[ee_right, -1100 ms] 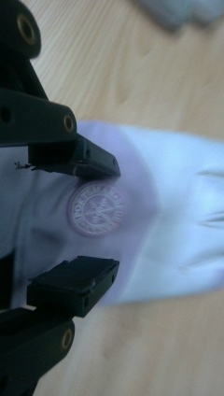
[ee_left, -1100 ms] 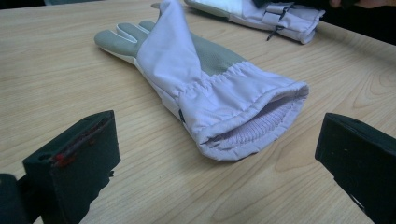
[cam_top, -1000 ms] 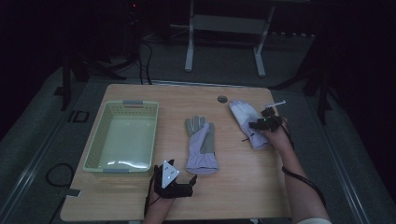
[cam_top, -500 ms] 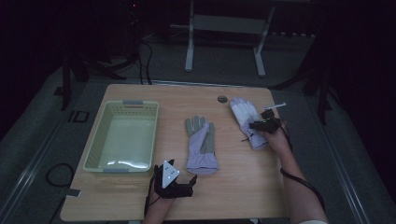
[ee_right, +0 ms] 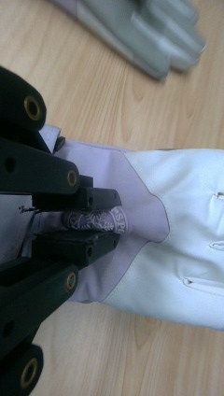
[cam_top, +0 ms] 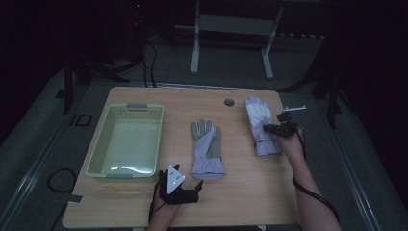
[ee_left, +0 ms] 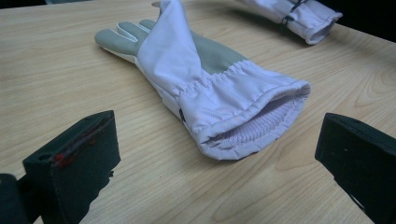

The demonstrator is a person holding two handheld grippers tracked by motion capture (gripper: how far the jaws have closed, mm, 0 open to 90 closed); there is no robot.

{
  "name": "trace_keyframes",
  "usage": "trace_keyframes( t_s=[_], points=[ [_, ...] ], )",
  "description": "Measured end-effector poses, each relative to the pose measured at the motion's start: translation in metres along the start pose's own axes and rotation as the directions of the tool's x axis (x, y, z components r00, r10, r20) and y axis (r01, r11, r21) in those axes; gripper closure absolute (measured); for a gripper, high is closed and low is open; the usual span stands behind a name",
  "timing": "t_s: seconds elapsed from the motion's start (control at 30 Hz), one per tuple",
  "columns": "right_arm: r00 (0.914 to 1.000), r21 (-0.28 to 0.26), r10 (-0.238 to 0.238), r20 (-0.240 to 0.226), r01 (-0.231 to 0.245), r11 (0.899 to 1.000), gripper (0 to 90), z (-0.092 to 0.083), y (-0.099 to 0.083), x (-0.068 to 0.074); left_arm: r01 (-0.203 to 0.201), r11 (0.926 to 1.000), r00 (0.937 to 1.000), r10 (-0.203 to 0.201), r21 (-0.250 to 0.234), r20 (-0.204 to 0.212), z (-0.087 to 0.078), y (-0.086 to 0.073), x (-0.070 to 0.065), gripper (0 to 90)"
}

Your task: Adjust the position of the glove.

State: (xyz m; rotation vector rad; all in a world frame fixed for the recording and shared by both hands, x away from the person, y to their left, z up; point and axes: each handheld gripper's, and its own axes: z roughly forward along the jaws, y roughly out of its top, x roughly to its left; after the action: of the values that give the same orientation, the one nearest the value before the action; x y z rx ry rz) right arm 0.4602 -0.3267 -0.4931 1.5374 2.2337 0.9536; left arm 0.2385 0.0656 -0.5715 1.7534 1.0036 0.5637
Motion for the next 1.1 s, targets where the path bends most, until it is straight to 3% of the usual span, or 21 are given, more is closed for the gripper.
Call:
trace_keyframes(
  t_s=[0.3, 0.33, 0.43, 0.53, 0.67, 0.87, 1.1],
  points=[
    [0.9993, -0.089, 0.030, 0.024, -0.028, 0.996, 80.5, -0.060, -0.005, 0.020, 0.000, 1.0000, 1.0000, 0.000, -0.005, -0.001, 0.000, 0.000, 0.000, 0.0],
    [0.9993, -0.089, 0.030, 0.024, -0.028, 0.996, 80.5, -0.060, -0.005, 0.020, -0.002, 1.0000, 1.0000, 0.002, -0.003, 0.001, 0.000, 0.000, 0.000, 0.0],
    [0.9984, -0.120, 0.056, 0.010, -0.055, 0.991, 80.5, -0.083, -0.011, 0.026, -0.002, 1.0000, 1.0000, 0.002, -0.003, 0.003, 0.000, 0.000, 0.000, 0.0],
    [0.9962, -0.148, 0.071, 0.051, -0.063, 0.987, 80.4, -0.096, -0.020, 0.033, -0.002, 1.0000, 1.0000, 0.002, -0.002, 0.002, 0.000, 0.000, 0.000, 0.0],
    [0.9940, -0.168, 0.067, 0.087, -0.052, 0.984, 80.3, -0.109, -0.032, 0.045, -0.002, 1.0000, 1.0000, 0.002, -0.002, 0.002, 0.000, 0.000, 0.000, 0.0],
    [0.9918, -0.173, 0.104, 0.075, -0.089, 0.981, 80.2, -0.122, -0.051, 0.048, -0.002, 1.0000, 1.0000, 0.002, -0.001, 0.001, 0.000, 0.000, -0.001, 0.0],
    [0.9899, -0.126, 0.128, 0.061, -0.120, 0.985, 80.1, -0.109, -0.073, 0.050, -0.005, 1.0000, 1.0000, 0.005, -0.002, 0.000, 0.000, 0.000, -0.001, 0.0]
  ],
)
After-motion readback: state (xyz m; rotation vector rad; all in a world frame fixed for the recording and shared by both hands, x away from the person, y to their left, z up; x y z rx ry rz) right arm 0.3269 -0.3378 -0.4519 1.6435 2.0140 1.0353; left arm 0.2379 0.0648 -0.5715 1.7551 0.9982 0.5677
